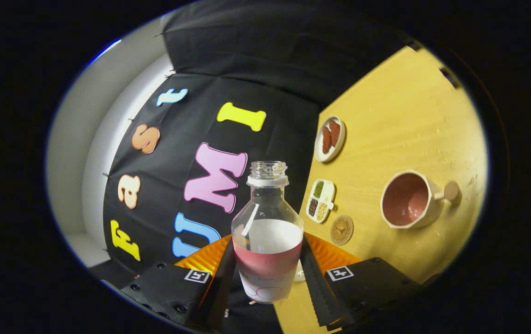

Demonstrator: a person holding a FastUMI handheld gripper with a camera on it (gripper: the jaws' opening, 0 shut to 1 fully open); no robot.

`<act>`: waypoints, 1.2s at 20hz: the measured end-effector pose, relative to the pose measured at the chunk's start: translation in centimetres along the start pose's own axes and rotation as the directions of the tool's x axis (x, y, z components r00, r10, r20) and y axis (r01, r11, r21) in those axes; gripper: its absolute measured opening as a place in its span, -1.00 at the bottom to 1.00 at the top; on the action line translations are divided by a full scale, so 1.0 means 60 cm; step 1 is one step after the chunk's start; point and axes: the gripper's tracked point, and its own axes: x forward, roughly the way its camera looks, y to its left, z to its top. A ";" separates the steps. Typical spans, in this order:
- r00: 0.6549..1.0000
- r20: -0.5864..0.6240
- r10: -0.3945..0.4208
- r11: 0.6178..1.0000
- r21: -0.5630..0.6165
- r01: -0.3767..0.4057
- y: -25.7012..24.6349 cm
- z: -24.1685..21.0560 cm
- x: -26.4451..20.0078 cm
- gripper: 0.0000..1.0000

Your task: Take the bottle from table, then pour the juice into the cup, finally place the bottle on the coaster

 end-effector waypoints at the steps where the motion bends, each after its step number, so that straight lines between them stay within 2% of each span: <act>1: 1.000 0.020 0.012 0.998 -0.062 -0.011 0.017 0.007 0.003 0.51; 4: 0.997 0.067 0.028 0.963 -0.268 -0.009 0.053 0.023 0.009 0.51; 7: 0.995 0.078 0.060 0.879 -0.477 -0.015 0.102 0.018 0.020 0.51; 10: 0.995 0.069 0.077 0.757 -0.653 -0.014 0.133 -0.005 0.036 0.51; 14: 0.995 0.042 0.088 0.592 -0.805 -0.018 0.155 -0.049 0.092 0.51; 15: 0.994 0.050 0.098 0.543 -0.840 -0.011 0.155 -0.055 0.106 0.51; 17: 0.989 0.075 0.125 0.420 -0.907 0.016 0.148 -0.063 0.134 0.51; 18: 0.987 0.088 0.131 0.376 -0.926 0.033 0.144 -0.067 0.146 0.51; 19: 0.987 0.095 0.129 0.348 -0.936 0.044 0.136 -0.076 0.159 0.52; 21: 0.986 0.112 0.125 0.325 -0.943 0.066 0.114 -0.095 0.186 0.54; 24: 0.976 0.194 0.096 0.338 -0.929 0.151 0.070 -0.101 0.220 0.54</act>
